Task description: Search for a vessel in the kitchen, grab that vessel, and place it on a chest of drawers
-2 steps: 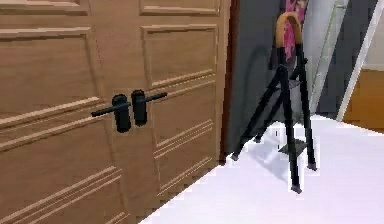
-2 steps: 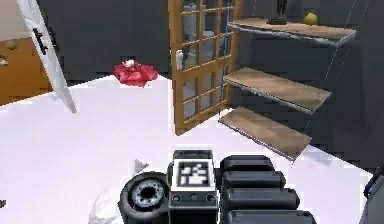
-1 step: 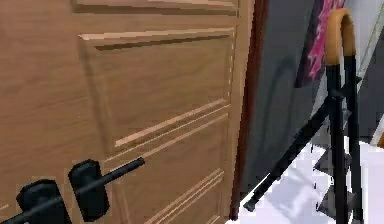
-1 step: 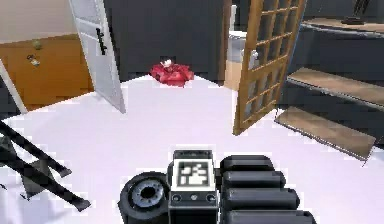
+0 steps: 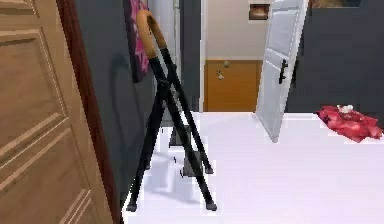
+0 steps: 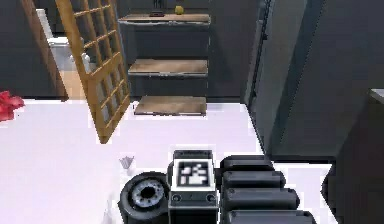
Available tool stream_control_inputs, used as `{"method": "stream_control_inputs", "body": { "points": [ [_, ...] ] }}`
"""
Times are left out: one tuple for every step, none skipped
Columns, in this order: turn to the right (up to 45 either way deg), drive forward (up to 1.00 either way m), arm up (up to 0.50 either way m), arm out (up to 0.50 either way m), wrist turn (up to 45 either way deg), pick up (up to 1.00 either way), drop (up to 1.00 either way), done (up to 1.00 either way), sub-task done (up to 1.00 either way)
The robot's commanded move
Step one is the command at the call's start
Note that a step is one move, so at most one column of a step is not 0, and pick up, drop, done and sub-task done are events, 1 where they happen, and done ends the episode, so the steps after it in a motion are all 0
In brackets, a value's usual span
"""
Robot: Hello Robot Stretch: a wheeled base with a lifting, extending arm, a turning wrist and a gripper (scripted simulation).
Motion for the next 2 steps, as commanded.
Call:
{"method": "stream_control_inputs", "body": {
  "points": [
    [0.0, 0.75, 0.00, 0.00, 0.0, 0.00, 0.00, 0.00, 0.00],
    [45.0, 0.00, 0.00, 0.00, 0.0, 0.00, 0.00, 0.00, 0.00]
  ]
}}
